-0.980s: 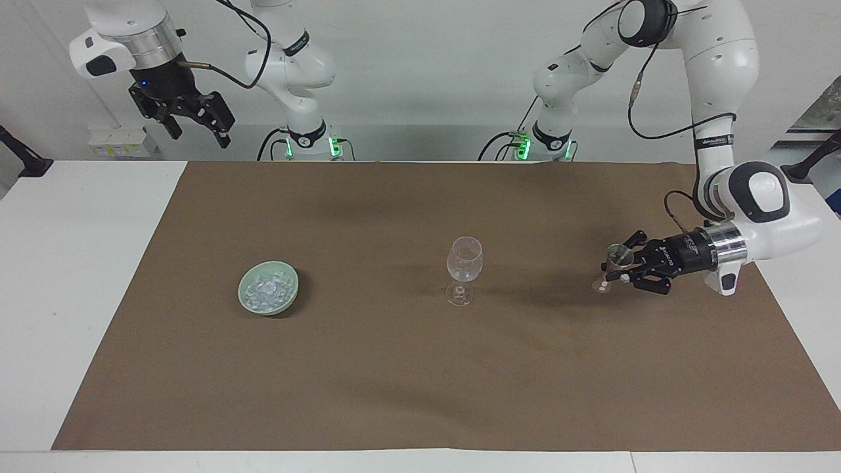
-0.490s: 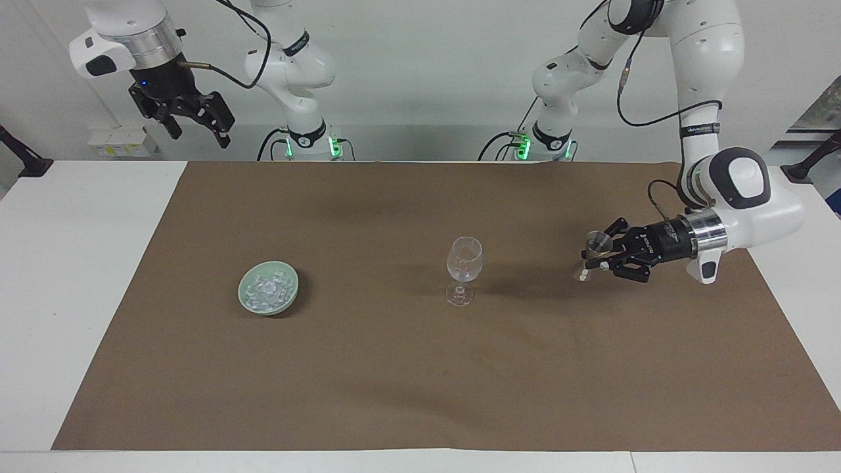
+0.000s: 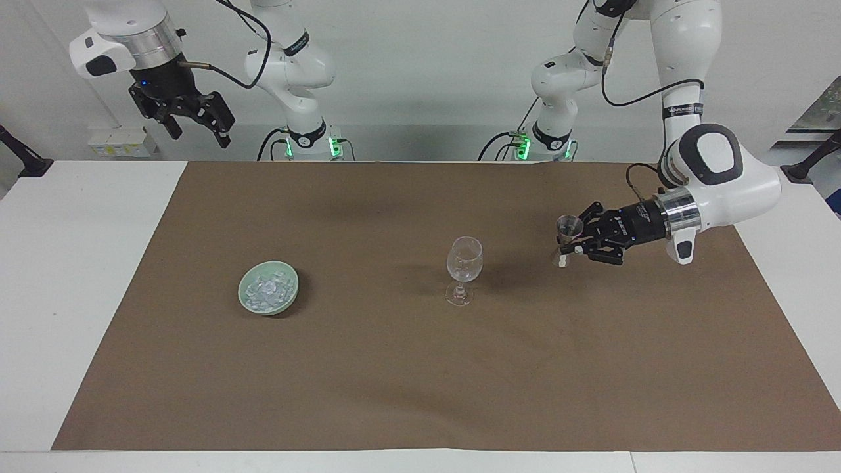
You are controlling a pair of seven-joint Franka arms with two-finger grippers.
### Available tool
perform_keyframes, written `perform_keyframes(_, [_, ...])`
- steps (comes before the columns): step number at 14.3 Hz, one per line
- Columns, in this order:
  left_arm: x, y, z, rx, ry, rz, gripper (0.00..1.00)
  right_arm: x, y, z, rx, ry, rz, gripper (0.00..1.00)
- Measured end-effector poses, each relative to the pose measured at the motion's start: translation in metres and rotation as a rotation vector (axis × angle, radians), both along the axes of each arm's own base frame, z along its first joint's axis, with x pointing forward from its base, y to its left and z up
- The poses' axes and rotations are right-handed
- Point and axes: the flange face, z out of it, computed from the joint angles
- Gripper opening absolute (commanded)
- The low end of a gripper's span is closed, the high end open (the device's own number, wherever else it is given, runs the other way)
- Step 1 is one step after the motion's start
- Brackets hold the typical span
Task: Pour wine and add ice with both arms
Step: 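Lift the silver cup with the left gripper toward the glass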
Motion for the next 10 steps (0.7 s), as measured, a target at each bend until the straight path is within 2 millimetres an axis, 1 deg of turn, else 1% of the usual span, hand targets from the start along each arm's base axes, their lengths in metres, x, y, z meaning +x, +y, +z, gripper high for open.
perform_keyframes(3, [-0.01,-0.021,0.006,0.026,0.001,-0.003,0.0,0.0,0.0,0.0,0.0,0.0,0.0,1.0])
perform_keyframes(5, [-0.014,-0.03,0.009,0.039,0.018,0.009,0.0,0.0,0.0,0.0,0.0,0.0,0.0,1.0])
perform_keyframes(10, [-0.015,-0.038,0.007,0.059,0.049,0.048,0.0,0.0,0.0,0.0,0.0,0.0,0.0,1.0])
